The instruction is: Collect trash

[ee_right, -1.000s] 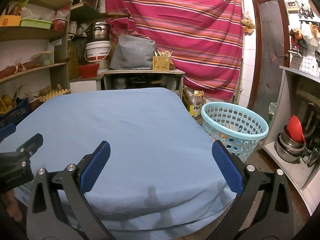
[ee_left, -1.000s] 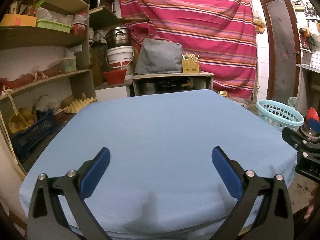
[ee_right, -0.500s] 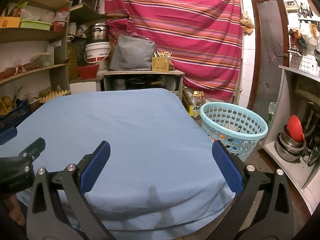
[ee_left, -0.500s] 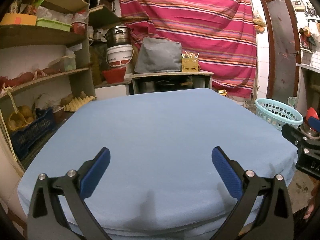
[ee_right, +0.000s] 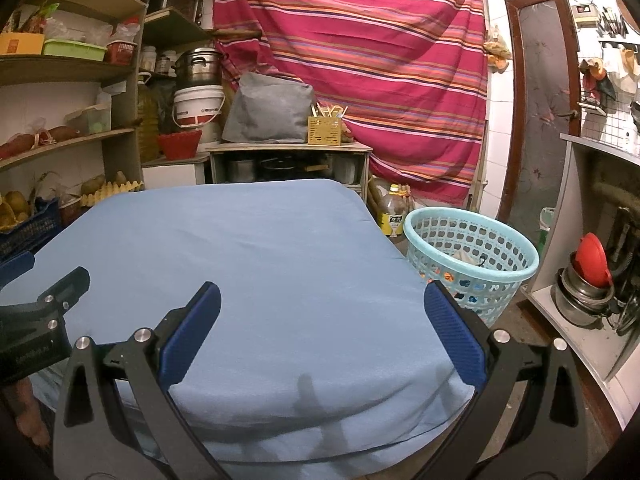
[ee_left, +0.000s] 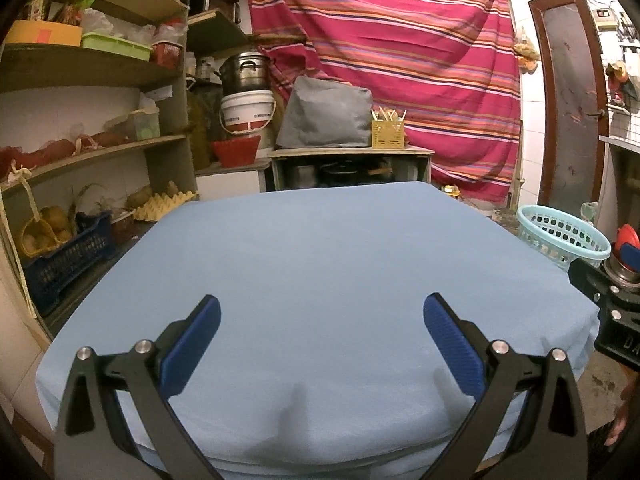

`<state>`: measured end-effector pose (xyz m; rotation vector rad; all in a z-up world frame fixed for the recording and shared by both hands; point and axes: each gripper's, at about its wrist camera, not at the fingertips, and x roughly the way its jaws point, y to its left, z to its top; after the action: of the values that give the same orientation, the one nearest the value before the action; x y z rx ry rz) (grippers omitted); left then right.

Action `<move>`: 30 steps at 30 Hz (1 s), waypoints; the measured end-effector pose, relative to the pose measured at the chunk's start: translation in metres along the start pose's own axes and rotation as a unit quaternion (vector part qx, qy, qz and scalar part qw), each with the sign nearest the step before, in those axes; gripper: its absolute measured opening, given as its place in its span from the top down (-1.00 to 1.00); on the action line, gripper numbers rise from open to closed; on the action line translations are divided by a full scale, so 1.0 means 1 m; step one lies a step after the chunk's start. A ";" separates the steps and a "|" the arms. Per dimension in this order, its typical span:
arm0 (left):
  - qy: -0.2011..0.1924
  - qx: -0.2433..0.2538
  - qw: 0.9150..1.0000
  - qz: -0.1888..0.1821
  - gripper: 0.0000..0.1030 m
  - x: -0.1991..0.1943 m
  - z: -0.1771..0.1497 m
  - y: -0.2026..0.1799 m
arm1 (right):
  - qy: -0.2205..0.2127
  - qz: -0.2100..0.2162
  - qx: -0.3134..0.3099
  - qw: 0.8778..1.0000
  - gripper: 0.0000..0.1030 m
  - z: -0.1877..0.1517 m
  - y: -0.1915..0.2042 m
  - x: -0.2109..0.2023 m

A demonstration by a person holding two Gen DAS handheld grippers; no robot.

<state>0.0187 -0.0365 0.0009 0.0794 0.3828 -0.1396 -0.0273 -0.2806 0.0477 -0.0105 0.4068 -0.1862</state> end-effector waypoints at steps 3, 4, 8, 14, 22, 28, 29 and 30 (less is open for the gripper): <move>-0.004 0.000 1.000 0.008 -0.92 -0.001 0.000 -0.002 | 0.000 0.000 -0.001 1.000 -0.92 0.000 0.001 0.000; -0.006 0.000 1.000 0.011 -0.92 -0.002 -0.001 -0.002 | 0.000 0.000 -0.001 1.000 -0.92 0.001 0.001 0.000; -0.006 0.001 1.000 0.012 -0.92 -0.002 -0.001 -0.003 | 0.000 0.001 -0.002 1.000 -0.92 0.001 0.002 0.000; 0.002 0.000 1.000 0.012 -0.92 0.000 -0.001 0.000 | -0.001 0.000 -0.002 1.000 -0.92 0.001 0.002 0.000; 0.002 -0.001 1.000 0.013 -0.92 0.002 -0.002 0.003 | -0.001 0.000 -0.002 1.000 -0.92 0.001 0.002 0.000; 0.001 0.000 1.000 0.013 -0.92 0.002 -0.003 0.003 | -0.001 0.001 -0.001 1.000 -0.92 0.001 0.002 0.000; 0.001 0.000 1.000 0.013 -0.92 0.002 -0.002 0.004 | -0.001 0.000 -0.002 1.000 -0.92 0.001 0.001 0.000; 0.002 -0.001 1.000 0.013 -0.92 0.002 -0.002 0.004 | -0.001 0.000 -0.003 1.000 -0.92 0.001 0.002 0.000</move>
<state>0.0206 -0.0325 -0.0020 0.0829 0.3851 -0.1136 -0.0266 -0.2790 0.0480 -0.0161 0.4053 -0.1849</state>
